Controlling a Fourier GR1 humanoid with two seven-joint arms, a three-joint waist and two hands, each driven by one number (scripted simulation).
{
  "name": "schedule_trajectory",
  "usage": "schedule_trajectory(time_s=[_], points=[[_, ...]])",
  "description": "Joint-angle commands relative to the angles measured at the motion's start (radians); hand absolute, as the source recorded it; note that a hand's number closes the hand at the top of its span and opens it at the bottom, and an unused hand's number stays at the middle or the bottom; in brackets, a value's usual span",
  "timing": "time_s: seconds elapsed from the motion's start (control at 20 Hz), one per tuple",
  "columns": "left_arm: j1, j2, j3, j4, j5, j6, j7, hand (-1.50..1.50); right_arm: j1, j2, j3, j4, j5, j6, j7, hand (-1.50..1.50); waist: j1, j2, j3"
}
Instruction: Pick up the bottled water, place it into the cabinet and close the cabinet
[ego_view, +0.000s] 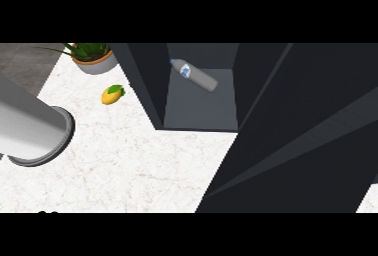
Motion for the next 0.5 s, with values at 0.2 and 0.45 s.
schedule_trajectory(time_s=[0.2, 0.45], points=[[0.197, 0.070, 0.108, -0.088, 0.072, -0.118, -0.070, 1.50, -0.320, 0.265, -0.145, 0.231, 0.002, -0.040, 0.147, 1.50, 0.001, 0.006, 0.002], [0.264, 0.066, 0.135, -0.015, 0.076, -0.225, -0.142, 1.50, -0.447, 0.270, -0.294, 0.420, -0.108, 0.000, 0.109, 1.50, 0.000, 0.008, 0.003]])
